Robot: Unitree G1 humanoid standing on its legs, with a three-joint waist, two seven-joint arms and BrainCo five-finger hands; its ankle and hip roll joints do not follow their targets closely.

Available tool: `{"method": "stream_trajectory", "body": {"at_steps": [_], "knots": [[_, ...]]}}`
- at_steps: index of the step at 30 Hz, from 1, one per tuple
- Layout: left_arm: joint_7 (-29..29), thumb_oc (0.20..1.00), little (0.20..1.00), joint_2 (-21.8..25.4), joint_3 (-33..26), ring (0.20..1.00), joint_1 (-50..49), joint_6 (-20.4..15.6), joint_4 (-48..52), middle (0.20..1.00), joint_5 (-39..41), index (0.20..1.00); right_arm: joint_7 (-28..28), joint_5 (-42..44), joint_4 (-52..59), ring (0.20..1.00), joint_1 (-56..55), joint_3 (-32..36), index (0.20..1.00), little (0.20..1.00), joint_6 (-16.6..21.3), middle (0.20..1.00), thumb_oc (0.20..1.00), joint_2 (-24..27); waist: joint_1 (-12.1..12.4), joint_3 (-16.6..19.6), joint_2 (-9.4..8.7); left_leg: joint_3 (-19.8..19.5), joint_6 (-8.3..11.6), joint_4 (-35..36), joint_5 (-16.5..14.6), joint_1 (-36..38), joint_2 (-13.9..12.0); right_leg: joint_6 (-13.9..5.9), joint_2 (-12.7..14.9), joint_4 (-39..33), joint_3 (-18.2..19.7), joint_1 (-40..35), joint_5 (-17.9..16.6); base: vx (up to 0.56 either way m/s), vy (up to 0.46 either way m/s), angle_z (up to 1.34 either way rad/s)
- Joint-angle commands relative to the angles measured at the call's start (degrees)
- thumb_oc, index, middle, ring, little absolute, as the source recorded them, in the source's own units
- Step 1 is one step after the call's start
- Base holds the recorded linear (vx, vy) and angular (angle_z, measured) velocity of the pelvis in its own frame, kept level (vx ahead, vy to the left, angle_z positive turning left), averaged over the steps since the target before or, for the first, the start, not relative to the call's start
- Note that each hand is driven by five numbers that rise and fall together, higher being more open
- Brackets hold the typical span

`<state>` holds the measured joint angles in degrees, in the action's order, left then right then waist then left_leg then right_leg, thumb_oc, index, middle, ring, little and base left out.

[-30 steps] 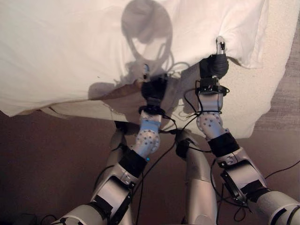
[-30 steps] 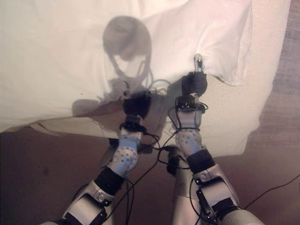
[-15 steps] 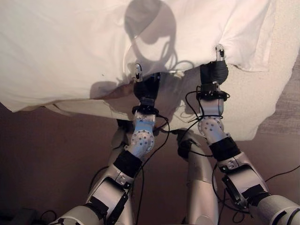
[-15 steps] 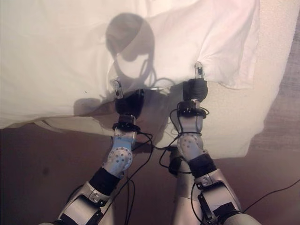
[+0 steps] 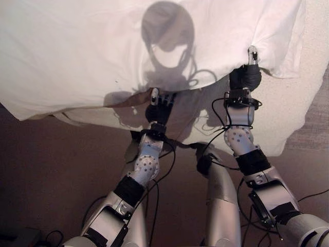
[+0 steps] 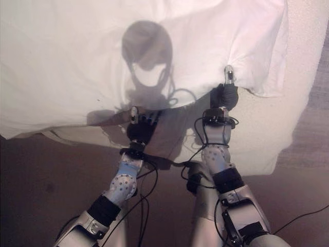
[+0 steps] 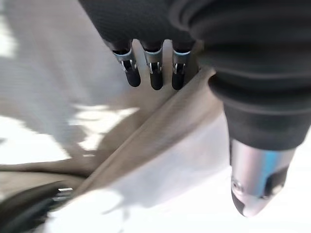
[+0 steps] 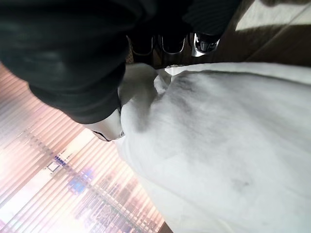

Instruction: Make the bed

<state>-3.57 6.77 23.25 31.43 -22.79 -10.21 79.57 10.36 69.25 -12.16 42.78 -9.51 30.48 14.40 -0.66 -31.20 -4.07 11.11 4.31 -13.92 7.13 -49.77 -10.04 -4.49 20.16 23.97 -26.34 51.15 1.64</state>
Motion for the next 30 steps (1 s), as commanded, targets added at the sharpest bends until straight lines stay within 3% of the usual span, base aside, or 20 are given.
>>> {"method": "stream_trajectory", "body": {"at_steps": [1,6,19,30], "knots": [[-0.9,1.000,1.000,0.0,-4.2,1.000,-0.1,-5.6,5.3,1.000,0.6,1.000,-2.0,-2.6,8.0,0.200,-1.6,2.5,0.200,0.200,2.1,0.200,0.200,1.7,-0.3,1.4,0.49,1.1,0.61,-5.5,-8.4,0.9,-0.1,-8.31,2.8,-1.5,-0.3,0.7,-8.3,0.00,0.000,0.00],[-2.9,1.000,1.000,0.5,-8.4,1.000,1.0,-7.8,4.6,1.000,0.2,1.000,-2.4,-2.6,7.7,0.200,-2.7,3.2,0.200,0.200,1.8,0.200,0.200,1.3,-0.3,1.4,0.56,0.9,0.64,-5.5,-8.4,0.7,-0.1,-8.36,2.7,-1.4,-0.2,0.9,-8.2,0.00,0.000,0.00],[-4.2,1.000,1.000,0.4,-10.0,1.000,4.9,-8.9,2.2,1.000,-1.3,1.000,-2.8,-2.5,6.5,0.200,-1.4,2.6,0.200,0.200,1.2,0.200,0.200,0.9,-0.9,1.4,0.45,1.0,0.38,-6.3,-8.8,0.2,-0.1,-8.45,2.8,-0.8,0.6,1.6,-8.3,0.00,0.000,0.00],[-6.2,1.000,1.000,5.4,-18.2,1.000,4.3,-11.2,0.4,1.000,-2.6,1.000,-3.2,-2.5,5.6,0.200,-2.3,3.8,0.200,0.200,0.5,0.200,0.200,2.1,-0.1,1.4,1.48,0.7,0.33,-6.9,-9.0,0.0,0.2,-8.45,2.9,0.1,0.8,2.0,-8.1,0.00,0.000,0.00]]}}
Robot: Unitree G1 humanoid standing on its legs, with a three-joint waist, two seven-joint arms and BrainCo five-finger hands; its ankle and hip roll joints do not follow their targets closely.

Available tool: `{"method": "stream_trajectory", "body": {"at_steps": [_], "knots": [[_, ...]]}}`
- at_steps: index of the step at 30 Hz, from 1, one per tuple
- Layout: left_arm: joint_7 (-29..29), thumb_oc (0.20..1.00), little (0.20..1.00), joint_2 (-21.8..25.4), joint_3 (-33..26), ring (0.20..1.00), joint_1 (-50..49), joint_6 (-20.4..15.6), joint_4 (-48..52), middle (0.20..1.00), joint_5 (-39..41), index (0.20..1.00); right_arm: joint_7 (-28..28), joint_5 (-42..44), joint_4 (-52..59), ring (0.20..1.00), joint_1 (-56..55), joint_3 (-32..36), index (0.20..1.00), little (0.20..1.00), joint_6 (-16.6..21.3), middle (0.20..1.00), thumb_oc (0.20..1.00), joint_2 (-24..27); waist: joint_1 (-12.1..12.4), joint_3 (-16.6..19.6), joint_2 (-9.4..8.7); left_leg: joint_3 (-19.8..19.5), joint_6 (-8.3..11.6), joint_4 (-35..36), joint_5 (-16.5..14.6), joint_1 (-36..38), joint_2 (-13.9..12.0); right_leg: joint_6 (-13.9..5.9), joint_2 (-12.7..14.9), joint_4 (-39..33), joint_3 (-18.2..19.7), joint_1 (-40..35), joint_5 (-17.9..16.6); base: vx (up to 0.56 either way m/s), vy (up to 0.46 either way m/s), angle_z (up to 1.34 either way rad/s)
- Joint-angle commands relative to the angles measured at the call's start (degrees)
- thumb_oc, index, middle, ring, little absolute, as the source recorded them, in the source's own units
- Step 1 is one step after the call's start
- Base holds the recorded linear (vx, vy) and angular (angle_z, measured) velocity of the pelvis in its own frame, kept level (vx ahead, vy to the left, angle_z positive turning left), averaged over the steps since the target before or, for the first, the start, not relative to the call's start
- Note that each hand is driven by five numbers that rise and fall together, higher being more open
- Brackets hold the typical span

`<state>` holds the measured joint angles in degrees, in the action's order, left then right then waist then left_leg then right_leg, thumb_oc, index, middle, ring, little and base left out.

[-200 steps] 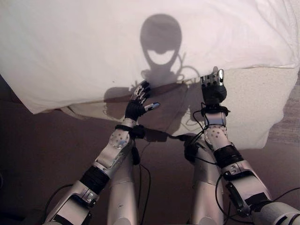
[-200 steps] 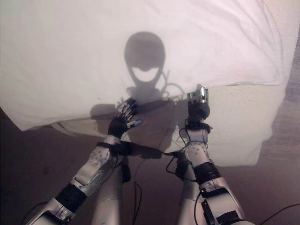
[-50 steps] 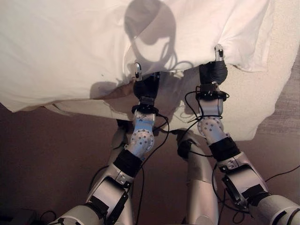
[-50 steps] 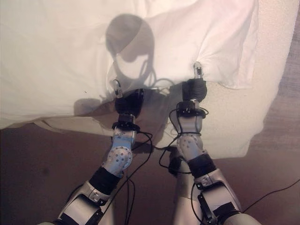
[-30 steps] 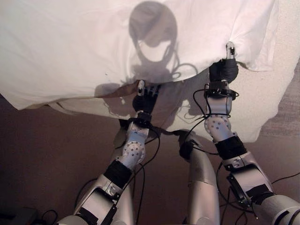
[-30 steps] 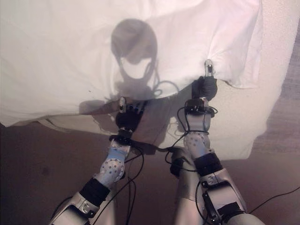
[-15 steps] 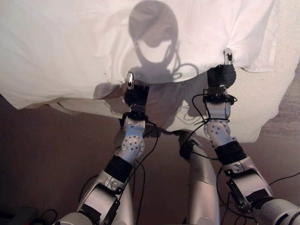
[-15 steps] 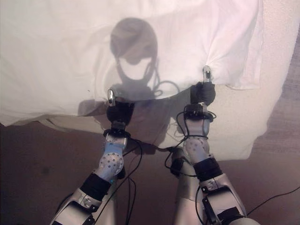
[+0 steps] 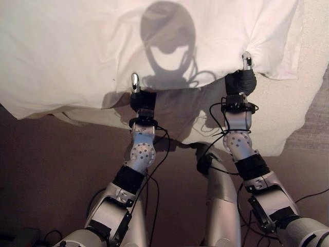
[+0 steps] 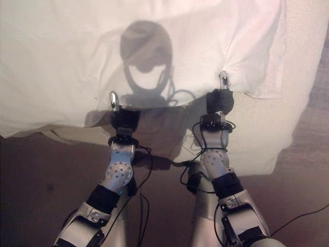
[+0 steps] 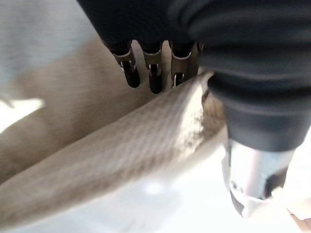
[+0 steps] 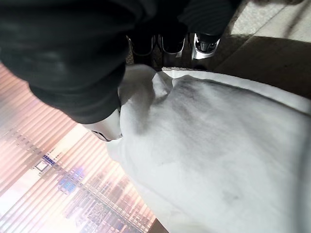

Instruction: Make the bed

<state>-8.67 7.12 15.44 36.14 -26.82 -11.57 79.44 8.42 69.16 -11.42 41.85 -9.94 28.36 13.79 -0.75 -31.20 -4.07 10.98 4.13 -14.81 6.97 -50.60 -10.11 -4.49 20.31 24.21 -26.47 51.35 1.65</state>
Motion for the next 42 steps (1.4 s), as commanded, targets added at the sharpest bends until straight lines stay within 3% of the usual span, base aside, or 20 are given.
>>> {"method": "stream_trajectory", "body": {"at_steps": [1,12,17,18,19,20,42], "knots": [[-1.1,1.000,1.000,5.1,-10.4,1.000,-0.5,-7.2,1.8,1.000,-2.4,1.000,-1.2,-2.4,4.9,0.200,-1.4,4.2,0.200,0.200,2.6,0.200,0.200,2.7,-0.1,1.4,1.49,0.8,0.50,-6.0,-8.8,0.8,0.2,-8.46,2.8,-0.1,0.9,1.8,-8.1,0.00,0.000,0.00],[-3.0,1.000,1.000,8.5,-16.6,1.000,-4.0,-9.1,4.5,1.000,-5.5,1.000,-1.2,-2.5,5.8,0.200,-2.3,5.9,0.200,0.200,2.1,0.200,0.200,4.5,1.3,1.4,3.16,0.1,0.09,-7.1,-9.2,-0.4,1.1,-8.44,3.4,0.7,0.8,2.2,-7.7,0.00,0.009,0.01],[-4.2,1.000,1.000,10.7,-17.6,1.000,-4.3,-8.3,4.0,1.000,-7.8,1.000,-1.5,-3.1,6.6,0.200,-3.1,5.9,0.200,0.200,1.6,0.200,0.200,4.7,1.3,1.4,3.35,0.2,0.04,-7.3,-9.2,-0.4,1.1,-8.26,3.4,1.2,1.2,2.4,-7.6,0.00,0.027,0.01],[-4.2,0.705,0.705,11.4,-18.0,0.705,-4.4,-8.2,3.7,0.705,-8.4,0.705,-1.8,-3.1,6.7,0.200,-3.3,6.0,0.200,0.200,1.5,0.200,0.200,4.8,1.3,1.4,3.33,0.3,0.03,-7.4,-9.3,-0.4,1.1,-8.23,3.4,1.3,1.3,2.5,-7.6,0.00,0.000,0.00],[-4.3,0.551,0.551,11.4,-18.1,0.551,-4.4,-8.1,3.7,0.551,-8.5,0.551,-1.9,-3.0,6.7,0.200,-3.3,6.0,0.200,0.200,1.5,0.200,0.200,4.8,1.3,1.4,3.28,0.4,0.03,-7.4,-9.3,-0.4,1.1,-8.22,3.4,1.3,1.4,2.5,-7.6,0.00,0.000,0.00],[-4.3,0.200,0.200,12.5,-19.0,0.200,-4.7,-8.0,3.4,0.200,-9.2,0.200,-2.4,-3.1,6.8,0.200,-3.6,6.1,0.200,0.200,1.4,0.200,0.200,5.1,1.2,1.4,3.36,0.4,-0.02,-7.6,-9.4,-0.3,1.1,-8.13,3.4,1.3,1.5,2.5,-7.5,0.00,0.000,0.00],[-5.4,0.200,0.200,14.1,-22.9,0.200,-7.6,-8.7,4.7,0.200,-12.8,0.200,-2.8,-3.4,6.9,0.200,-5.5,7.6,0.200,0.200,1.2,0.200,0.200,6.3,1.1,1.4,3.95,0.6,-0.16,-7.9,-9.3,-0.2,1.5,-7.82,3.4,3.0,2.6,3.2,-6.7,0.00,0.002,0.00]]}}
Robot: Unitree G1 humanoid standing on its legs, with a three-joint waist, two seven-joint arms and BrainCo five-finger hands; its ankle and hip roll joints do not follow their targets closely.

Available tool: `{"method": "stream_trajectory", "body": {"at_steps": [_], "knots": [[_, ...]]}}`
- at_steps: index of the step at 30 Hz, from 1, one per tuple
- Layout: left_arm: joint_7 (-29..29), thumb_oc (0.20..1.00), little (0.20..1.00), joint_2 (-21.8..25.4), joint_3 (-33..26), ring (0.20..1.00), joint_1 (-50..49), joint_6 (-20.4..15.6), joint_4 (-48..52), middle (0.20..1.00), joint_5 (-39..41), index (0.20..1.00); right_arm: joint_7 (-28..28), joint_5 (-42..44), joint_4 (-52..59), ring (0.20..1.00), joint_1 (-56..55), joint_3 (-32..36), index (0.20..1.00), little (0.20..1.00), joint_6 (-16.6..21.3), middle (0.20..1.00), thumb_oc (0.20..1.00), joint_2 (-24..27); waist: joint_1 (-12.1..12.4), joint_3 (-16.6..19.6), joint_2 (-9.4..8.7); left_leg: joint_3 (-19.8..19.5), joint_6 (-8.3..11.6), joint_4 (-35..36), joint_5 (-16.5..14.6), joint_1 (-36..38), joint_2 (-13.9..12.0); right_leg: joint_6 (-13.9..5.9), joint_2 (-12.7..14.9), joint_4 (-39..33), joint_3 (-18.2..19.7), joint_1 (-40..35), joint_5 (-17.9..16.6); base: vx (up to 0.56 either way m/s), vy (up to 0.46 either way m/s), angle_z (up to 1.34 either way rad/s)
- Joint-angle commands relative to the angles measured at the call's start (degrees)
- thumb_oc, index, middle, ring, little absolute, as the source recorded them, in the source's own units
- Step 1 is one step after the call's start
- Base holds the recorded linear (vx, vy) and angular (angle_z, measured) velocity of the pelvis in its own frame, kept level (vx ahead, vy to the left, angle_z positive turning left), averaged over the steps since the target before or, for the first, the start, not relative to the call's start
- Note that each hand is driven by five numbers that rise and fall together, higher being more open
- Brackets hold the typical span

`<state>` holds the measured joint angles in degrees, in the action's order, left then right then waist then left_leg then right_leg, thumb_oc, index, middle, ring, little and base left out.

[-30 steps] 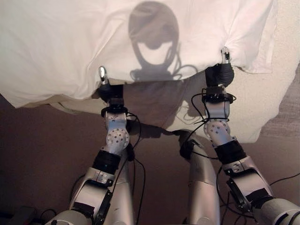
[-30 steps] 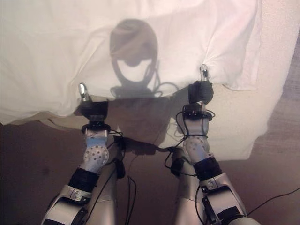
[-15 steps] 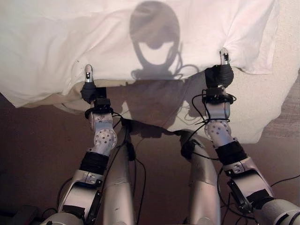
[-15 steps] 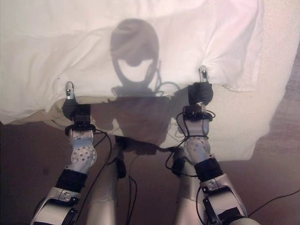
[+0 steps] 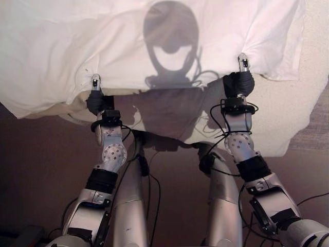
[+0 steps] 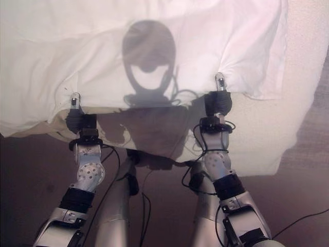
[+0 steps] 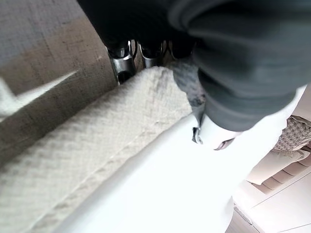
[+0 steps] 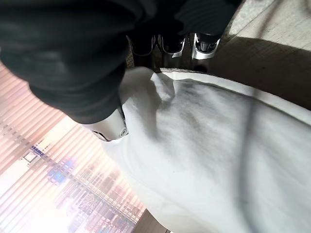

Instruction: Make the bed

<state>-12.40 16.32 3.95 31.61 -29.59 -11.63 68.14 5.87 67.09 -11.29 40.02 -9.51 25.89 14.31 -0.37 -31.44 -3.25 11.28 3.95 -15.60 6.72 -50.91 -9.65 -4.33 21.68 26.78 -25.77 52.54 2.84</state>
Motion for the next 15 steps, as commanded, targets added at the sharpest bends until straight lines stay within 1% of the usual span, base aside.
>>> {"method": "stream_trajectory", "body": {"at_steps": [1,3,5,8,11,12,13,14,15], "knots": [[-1.7,0.200,0.200,5.1,-12.0,0.200,-4.1,-5.9,5.1,0.200,-1.8,0.200,0.0,-1.2,6.6,0.200,-4.0,7.3,0.200,0.200,3.8,0.200,0.200,5.7,0.8,1.6,3.19,0.1,0.06,-7.2,-9.0,0.4,0.9,-7.90,2.0,0.5,1.7,1.7,-7.8,-0.01,0.006,0.03],[-1.5,0.200,0.200,5.0,-12.1,0.200,-5.5,-5.7,5.7,0.200,-2.6,0.200,0.1,-1.1,6.5,0.200,-4.6,7.3,0.200,0.200,3.8,0.200,0.200,5.7,1.0,1.6,3.17,0.0,0.07,-7.2,-9.0,0.9,1.0,-8.00,2.0,0.2,1.7,1.2,-8.1,0.00,0.000,0.00],[-2.0,0.200,0.200,5.5,-12.2,0.200,-8.0,-5.2,7.6,0.200,-5.0,0.200,1.2,-2.2,6.0,0.200,-5.6,7.5,0.200,0.200,3.6,0.200,0.200,6.1,1.2,1.6,3.31,0.1,0.00,-6.6,-8.9,2.5,1.3,-8.53,2.2,-1.0,1.5,-0.4,-9.0,-0.02,0.041,0.00],[-2.3,0.200,0.200,4.9,-12.2,0.200,-11.6,-3.8,9.5,0.200,-8.1,0.200,1.8,-2.7,5.9,0.200,-8.8,8.9,0.200,0.200,3.3,0.200,0.200,5.4,1.3,1.6,3.54,1.0,-0.58,-6.5,-9.7,5.9,2.5,-9.30,3.5,-1.5,2.1,-3.2,-10.2,-0.03,0.109,0.07],[-1.9,0.200,0.200,3.9,-11.7,0.200,-14.8,-2.4,11.4,0.200,-9.4,0.200,2.4,-5.7,6.6,0.200,-15.0,8.9,0.200,0.200,0.9,0.200,0.200,5.1,1.1,1.6,3.97,2.3,-2.07,-4.6,-10.7,11.6,5.7,-10.20,6.1,-2.1,3.9,-7.0,-13.7,-0.03,0.208,0.20],[-1.7,0.200,0.200,4.2,-11.9,0.200,-16.1,-1.6,11.9,0.200,-10.4,0.200,2.9,-7.5,6.5,0.200,-17.2,9.2,0.200,0.200,-0.3,0.200,0.200,5.5,0.8,1.6,4.33,2.4,-2.81,-3.6,-11.0,13.8,7.0,-10.58,7.1,-1.0,5.3,-7.7,-15.5,-0.02,0.295,0.18],[-2.3,0.200,0.200,5.1,-12.4,0.200,-17.5,-1.1,11.8,0.200,-12.1,0.200,3.3,-8.6,6.4,0.200,-18.7,9.0,0.200,0.200,-1.0,0.200,0.200,5.4,0.8,1.6,4.70,2.7,-3.73,-2.9,-10.7,15.7,7.8,-10.54,7.0,2.7,6.3,-7.6,-15.4,-0.04,0.398,0.34],[-2.9,0.200,0.200,6.1,-12.9,0.200,-17.9,-0.9,12.4,0.200,-13.1,0.200,2.8,-8.2,7.2,0.200,-19.5,8.7,0.200,0.200,-1.1,0.200,0.200,4.5,1.5,1.6,4.49,3.9,-4.61,-2.6,-10.9,17.5,8.3,-10.53,6.9,8.9,4.0,-7.6,-14.1,-0.04,0.398,0.40],[-2.2,0.200,0.200,6.9,-13.2,0.200,-18.0,-0.5,12.9,0.200,-13.6,0.200,2.4,-8.4,7.2,0.200,-20.3,8.7,0.200,0.200,-1.4,0.200,0.200,4.3,1.8,1.6,4.44,4.8,-5.28,-3.0,-11.4,18.1,8.6,-10.44,6.9,12.0,2.7,-8.1,-13.6,-0.04,0.374,0.24]]}}
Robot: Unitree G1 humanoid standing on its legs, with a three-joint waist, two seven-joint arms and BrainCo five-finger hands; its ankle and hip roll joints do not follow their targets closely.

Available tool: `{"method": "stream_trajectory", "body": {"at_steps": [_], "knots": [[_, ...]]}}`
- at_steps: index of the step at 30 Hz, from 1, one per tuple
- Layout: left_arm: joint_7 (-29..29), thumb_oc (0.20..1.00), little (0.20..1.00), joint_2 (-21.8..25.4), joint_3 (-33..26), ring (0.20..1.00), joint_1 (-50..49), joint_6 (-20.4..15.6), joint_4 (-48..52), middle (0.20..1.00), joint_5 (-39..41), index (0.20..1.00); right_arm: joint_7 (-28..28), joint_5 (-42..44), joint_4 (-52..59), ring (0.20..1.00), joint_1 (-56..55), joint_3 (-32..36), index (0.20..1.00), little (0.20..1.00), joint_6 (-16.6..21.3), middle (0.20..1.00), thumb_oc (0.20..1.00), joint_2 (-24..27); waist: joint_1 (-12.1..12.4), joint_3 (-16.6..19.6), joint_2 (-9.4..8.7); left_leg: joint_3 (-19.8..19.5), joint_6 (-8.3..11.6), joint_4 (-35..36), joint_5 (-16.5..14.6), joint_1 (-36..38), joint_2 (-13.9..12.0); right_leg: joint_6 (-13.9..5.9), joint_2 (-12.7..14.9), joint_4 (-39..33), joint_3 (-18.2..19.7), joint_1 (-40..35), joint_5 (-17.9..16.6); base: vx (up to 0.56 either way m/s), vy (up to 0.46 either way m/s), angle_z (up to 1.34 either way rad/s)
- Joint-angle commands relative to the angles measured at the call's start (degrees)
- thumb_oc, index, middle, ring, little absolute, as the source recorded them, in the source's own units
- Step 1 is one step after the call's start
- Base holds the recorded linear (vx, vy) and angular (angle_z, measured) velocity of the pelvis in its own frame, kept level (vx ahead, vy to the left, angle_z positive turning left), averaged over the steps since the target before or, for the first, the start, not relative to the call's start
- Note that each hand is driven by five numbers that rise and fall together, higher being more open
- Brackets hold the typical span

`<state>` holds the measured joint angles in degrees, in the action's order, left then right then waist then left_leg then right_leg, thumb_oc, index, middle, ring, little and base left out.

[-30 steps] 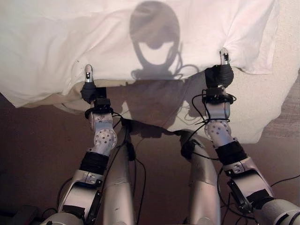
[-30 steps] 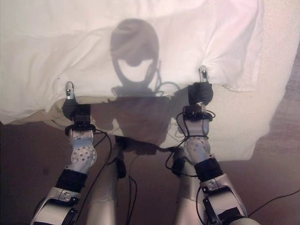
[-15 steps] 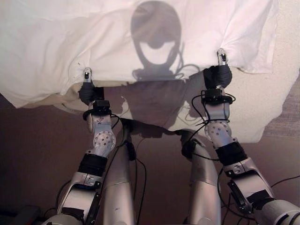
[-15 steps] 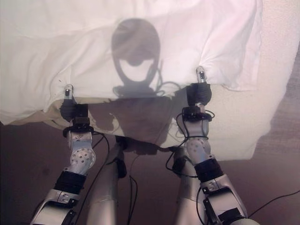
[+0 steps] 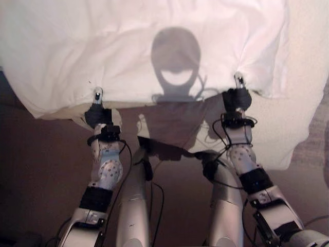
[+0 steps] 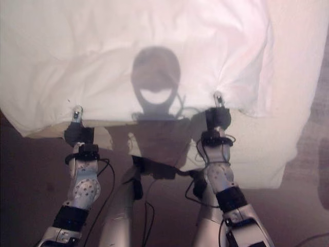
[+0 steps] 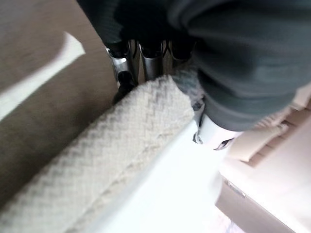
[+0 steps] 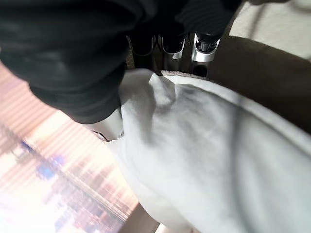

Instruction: Make the bed

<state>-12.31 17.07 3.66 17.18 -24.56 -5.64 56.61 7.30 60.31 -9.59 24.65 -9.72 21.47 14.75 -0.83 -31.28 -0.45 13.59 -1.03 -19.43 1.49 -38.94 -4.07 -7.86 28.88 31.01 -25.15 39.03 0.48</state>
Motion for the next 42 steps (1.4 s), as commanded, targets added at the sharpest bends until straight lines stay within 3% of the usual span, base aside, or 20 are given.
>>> {"method": "stream_trajectory", "body": {"at_steps": [1,3,5,8,12,14,17,19,23,25,26,27,28,29,30,31,33,36,39,42], "knots": [[-1.6,0.200,0.200,7.4,-13.4,0.200,-4.8,-5.0,7.5,0.200,-3.2,0.200,0.5,-1.4,5.1,0.200,-6.3,9.3,0.200,0.200,2.2,0.200,0.200,3.4,1.9,1.5,1.35,2.9,-1.48,-0.5,-6.4,6.0,4.0,-6.69,-2.6,13.3,1.3,5.3,-9.1,-0.02,0.256,-0.09],[-1.1,0.200,0.200,7.4,-14.0,0.200,-5.9,-4.8,7.1,0.200,-3.0,0.200,-1.4,-1.0,5.1,0.200,-8.3,9.6,0.200,0.200,1.8,0.200,0.200,2.4,1.2,1.5,0.64,3.7,-2.73,-0.9,-6.9,6.7,5.9,-6.75,-8.0,12.0,-0.6,5.4,-7.3,-0.03,0.174,-0.38],[0.5,0.200,0.200,6.6,-14.4,0.200,-5.1,-4.6,6.4,0.200,-1.2,0.200,-3.1,0.2,5.5,0.200,-10.6,9.8,0.200,0.200,1.1,0.200,0.200,3.3,2.1,1.5,0.05,3.5,-0.67,-0.5,-6.2,8.1,5.9,-2.27,-10.5,-0.6,-2.3,-3.1,-0.3,-0.08,0.030,-0.07],[2.3,0.200,0.200,4.7,-14.3,0.200,-7.1,-4.4,7.5,0.200,-1.0,0.200,-3.5,-0.8,4.7,0.200,-10.7,8.9,0.200,0.200,0.6,0.200,0.200,4.6,4.5,1.5,0.67,0.9,2.09,-4.4,-6.2,9.0,4.6,0.70,-13.4,-4.7,-1.4,-7.1,1.7,-0.06,0.097,-0.13],[2.4,0.200,0.200,5.5,-16.0,0.200,-8.4,-5.0,8.7,0.200,-1.3,0.200,-4.4,0.2,4.2,0.200,-11.6,9.0,0.200,0.200,0.3,0.200,0.200,5.0,5.5,1.5,-0.72,-8.3,5.23,-11.5,-9.6,9.3,-3.3,0.52,-9.7,-3.5,1.2,-6.2,0.9,-0.08,0.295,-0.37],[2.2,0.200,0.200,5.9,-17.1,0.200,-8.0,-5.3,10.0,0.200,-1.1,0.200,-4.1,0.6,4.2,0.200,-12.1,9.1,0.200,0.200,-0.7,0.200,0.200,5.4,4.3,1.5,-0.17,-13.4,7.93,-2.6,-5.0,14.9,-10.6,-2.06,-5.5,-2.3,4.9,-6.8,-0.6,-0.03,0.549,-0.01],[2.2,0.200,0.200,6.7,-17.0,0.200,-7.0,-5.0,9.3,0.200,-1.2,0.200,-4.0,1.2,5.1,0.200,-14.5,10.4,0.200,0.200,-0.8,0.200,0.200,6.6,2.3,1.5,-0.03,-10.1,10.26,5.3,1.1,18.0,-15.8,-4.18,-0.6,-2.0,7.1,-7.3,-2.3,-0.04,0.521,0.13],[4.3,0.200,0.200,7.5,-15.4,0.200,-5.4,-3.9,9.6,0.200,-0.7,0.200,-3.3,0.0,7.4,0.200,-17.7,13.0,0.200,0.200,-1.1,0.200,0.200,7.4,0.9,1.5,1.08,-10.5,11.40,8.4,-1.7,20.6,-11.9,-6.92,4.7,-4.9,10.1,-8.5,-9.0,-0.14,0.700,0.40],[6.2,0.200,0.200,9.5,-11.9,0.200,-2.9,-2.2,8.8,0.200,-3.1,0.200,-2.2,-3.0,10.2,0.200,-21.0,16.7,0.200,0.200,-0.8,0.200,0.200,7.1,-2.3,1.5,1.55,-11.0,8.46,-8.1,-8.3,10.7,-2.1,-6.72,11.2,-6.7,12.9,-12.5,-13.8,-0.04,0.532,0.77],[7.3,0.200,0.200,10.3,-11.4,0.200,-3.5,-1.9,8.3,0.200,-2.8,0.200,-2.1,-3.9,10.9,0.200,-21.5,16.9,0.200,0.200,-1.0,0.200,0.200,6.4,-3.5,1.5,2.23,-11.5,6.69,-8.8,-9.0,10.5,0.4,-6.06,9.9,-3.5,15.7,-11.7,-12.6,0.02,0.594,1.06],[7.3,0.200,0.200,11.4,-12.7,0.200,-4.9,-1.5,8.5,0.200,-3.7,0.200,-2.3,-4.5,10.8,0.200,-20.4,17.0,0.200,0.200,-1.2,0.200,0.200,6.1,-2.8,1.5,2.34,-7.0,3.53,-8.5,-8.5,10.7,3.1,-4.92,5.7,7.7,10.8,-8.4,-8.6,-0.04,0.563,0.65],[7.2,0.200,0.200,11.4,-12.9,0.200,-5.1,-1.4,8.7,0.200,-3.7,0.200,-2.3,-4.5,10.7,0.200,-20.3,16.9,0.200,0.200,-1.2,0.200,0.200,6.0,-2.8,1.5,2.17,-6.9,3.64,-8.7,-8.9,10.7,3.0,-4.76,5.7,8.4,11.0,-8.0,-7.8,-0.08,0.991,-0.33],[6.9,0.200,0.200,11.4,-13.9,0.200,-5.4,-1.1,9.9,0.200,-3.9,0.200,-2.4,-4.1,10.3,0.200,-18.7,16.5,0.200,0.200,-0.9,0.200,0.200,5.3,-1.4,1.5,2.18,-1.9,1.55,-5.5,-8.4,12.0,4.2,-3.82,4.2,13.3,1.3,-5.2,-5.2,0.00,0.380,-0.83],[6.9,0.200,0.200,11.4,-14.0,0.200,-5.5,-1.0,10.1,0.200,-3.9,0.200,-2.5,-4.0,10.1,0.200,-18.5,16.4,0.200,0.200,-0.9,0.200,0.200,5.3,-1.2,1.5,2.11,-1.9,1.71,-5.1,-8.9,12.4,4.0,-3.96,3.9,13.6,1.4,-5.2,-4.4,0.01,0.754,-1.20],[6.3,0.200,0.200,11.3,-14.5,0.200,-7.5,-0.8,11.5,0.200,-4.2,0.200,-3.7,-3.8,9.6,0.200,-19.0,16.1,0.200,0.200,-0.6,0.200,0.200,4.9,-1.0,1.5,1.22,-0.2,0.11,-2.8,-9.1,14.8,7.0,-4.98,-4.1,15.5,-2.9,-2.3,-2.5,0.05,0.422,-1.00],[6.0,0.200,0.200,10.3,-14.3,0.200,-7.6,-1.3,11.2,0.200,-4.1,0.200,-4.2,-4.8,10.0,0.200,-19.7,16.2,0.200,0.200,-0.4,0.200,0.200,5.4,-1.4,1.5,0.88,0.2,0.30,-3.6,-9.9,15.4,8.5,-4.11,-6.1,10.5,-2.4,-2.5,-0.6,0.02,0.428,-1.09],[6.7,0.200,0.200,7.1,-12.0,0.200,-7.2,-1.5,11.1,0.200,-2.9,0.200,-3.9,-5.1,10.1,0.200,-20.8,16.6,0.200,0.200,0.0,0.200,0.200,7.9,-2.5,1.5,3.45,-0.2,2.39,-6.0,-10.3,15.7,8.6,-0.05,-7.4,4.9,1.4,-1.5,0.6,-0.03,0.290,-0.46],[7.0,0.200,0.200,5.6,-12.1,0.200,-8.7,-1.7,11.9,0.200,-3.7,0.200,-3.3,-5.2,9.6,0.200,-18.2,14.9,0.200,0.200,1.1,0.200,0.200,8.3,-0.4,1.5,3.33,-4.6,4.10,-14.9,-12.1,10.5,7.6,1.98,-8.8,3.5,2.4,-1.7,1.4,-0.12,0.261,0.40],[6.2,0.200,0.200,8.6,-13.9,0.200,-12.0,-1.0,13.7,0.200,-6.5,0.200,-3.3,-5.0,8.7,0.200,-17.3,12.7,0.200,0.200,0.0,0.200,0.200,9.7,0.5,1.5,1.74,-12.7,7.05,-12.2,-9.1,11.1,-8.2,-0.67,-3.6,2.6,9.4,1.3,-0.5,-0.13,0.442,-0.94],[6.8,0.200,0.200,9.3,-13.3,0.200,-10.9,0.5,13.5,0.200,-7.0,0.200,-2.2,-6.2,9.1,0.200,-17.5,13.1,0.200,0.200,-2.0,0.200,0.200,10.5,0.4,1.5,2.45,-15.7,8.63,0.7,-7.4,18.4,-6.3,-3.77,0.9,1.1,14.1,-2.6,-2.7,0.01,0.743,-0.29]]}}
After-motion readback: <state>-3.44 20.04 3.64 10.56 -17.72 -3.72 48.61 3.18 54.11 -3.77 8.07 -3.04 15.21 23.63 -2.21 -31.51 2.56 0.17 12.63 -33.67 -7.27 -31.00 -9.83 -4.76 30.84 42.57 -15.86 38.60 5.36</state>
